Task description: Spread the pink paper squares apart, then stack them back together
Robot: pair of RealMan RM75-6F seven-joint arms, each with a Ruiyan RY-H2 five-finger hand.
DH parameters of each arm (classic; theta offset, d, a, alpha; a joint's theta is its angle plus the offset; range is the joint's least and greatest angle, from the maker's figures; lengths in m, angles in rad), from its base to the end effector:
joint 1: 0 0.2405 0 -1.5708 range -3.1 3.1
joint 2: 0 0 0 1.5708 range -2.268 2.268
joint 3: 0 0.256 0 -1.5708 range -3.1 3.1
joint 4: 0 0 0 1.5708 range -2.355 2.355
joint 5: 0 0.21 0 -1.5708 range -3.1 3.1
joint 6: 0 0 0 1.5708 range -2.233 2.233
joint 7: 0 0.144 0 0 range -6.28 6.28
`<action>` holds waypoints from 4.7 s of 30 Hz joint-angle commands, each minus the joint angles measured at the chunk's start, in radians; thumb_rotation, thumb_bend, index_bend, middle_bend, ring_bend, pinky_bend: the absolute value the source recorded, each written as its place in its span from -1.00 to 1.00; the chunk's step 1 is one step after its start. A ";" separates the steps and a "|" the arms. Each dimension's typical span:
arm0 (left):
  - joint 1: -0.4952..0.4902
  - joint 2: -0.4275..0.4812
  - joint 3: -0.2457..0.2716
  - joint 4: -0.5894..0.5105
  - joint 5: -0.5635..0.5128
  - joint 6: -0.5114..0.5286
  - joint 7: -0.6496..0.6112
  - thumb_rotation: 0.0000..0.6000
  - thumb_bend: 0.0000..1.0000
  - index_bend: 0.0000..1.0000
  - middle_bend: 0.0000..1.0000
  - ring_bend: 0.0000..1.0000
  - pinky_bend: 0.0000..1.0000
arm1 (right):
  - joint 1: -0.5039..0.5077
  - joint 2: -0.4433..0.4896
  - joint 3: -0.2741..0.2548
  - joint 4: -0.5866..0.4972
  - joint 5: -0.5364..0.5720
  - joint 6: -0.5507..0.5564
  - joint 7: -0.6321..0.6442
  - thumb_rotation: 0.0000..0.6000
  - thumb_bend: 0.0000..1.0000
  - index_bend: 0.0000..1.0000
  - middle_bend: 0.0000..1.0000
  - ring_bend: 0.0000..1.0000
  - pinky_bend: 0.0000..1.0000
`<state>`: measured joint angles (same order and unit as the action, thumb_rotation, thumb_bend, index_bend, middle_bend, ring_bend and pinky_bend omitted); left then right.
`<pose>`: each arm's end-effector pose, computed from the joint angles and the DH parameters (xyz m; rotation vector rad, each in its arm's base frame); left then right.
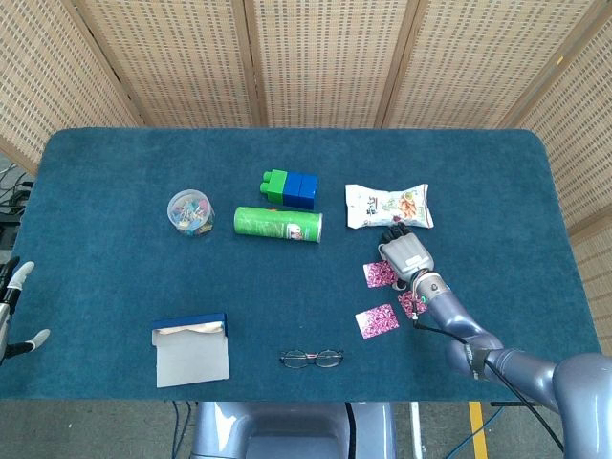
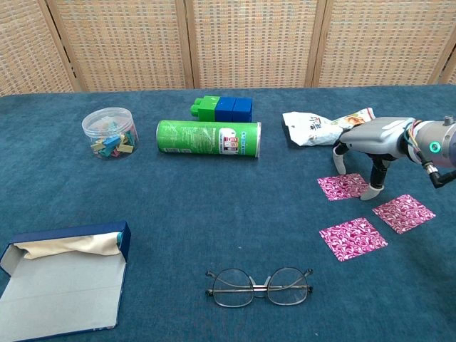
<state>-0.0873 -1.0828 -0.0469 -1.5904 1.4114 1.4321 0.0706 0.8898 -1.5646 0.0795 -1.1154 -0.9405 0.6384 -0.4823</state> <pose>-0.3324 0.1811 0.1717 -1.3740 -0.8810 -0.7382 -0.2106 -0.4037 -0.0206 2.0061 -0.7687 0.4104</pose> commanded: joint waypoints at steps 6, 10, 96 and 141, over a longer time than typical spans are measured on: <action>0.000 0.000 0.000 0.001 -0.001 -0.001 -0.001 1.00 -0.74 -0.93 -1.00 -1.00 -1.00 | 0.000 -0.006 -0.004 0.009 0.000 0.003 0.006 1.00 -0.56 -0.14 -0.66 -1.00 -1.00; 0.000 0.000 0.001 0.000 0.001 -0.001 0.000 1.00 -0.74 -0.93 -1.00 -1.00 -1.00 | -0.004 -0.009 -0.004 0.012 -0.005 0.008 0.016 1.00 -0.50 -0.07 -0.64 -1.00 -1.00; 0.008 0.027 0.011 -0.067 0.038 0.031 0.041 1.00 -0.75 -0.93 -1.00 -1.00 -1.00 | -0.221 0.222 -0.093 -0.207 -0.267 0.177 0.230 1.00 -0.48 0.02 -0.61 -1.00 -1.00; 0.011 0.025 0.011 -0.058 0.035 0.028 0.037 1.00 -0.75 -0.93 -1.00 -1.00 -1.00 | -0.239 0.235 -0.060 -0.261 -0.314 0.173 0.235 1.00 -0.69 -0.33 -0.68 -1.00 -1.00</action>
<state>-0.0763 -1.0577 -0.0359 -1.6484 1.4460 1.4599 0.1078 0.6520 -1.3369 0.0171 -1.3522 -1.2483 0.8009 -0.2400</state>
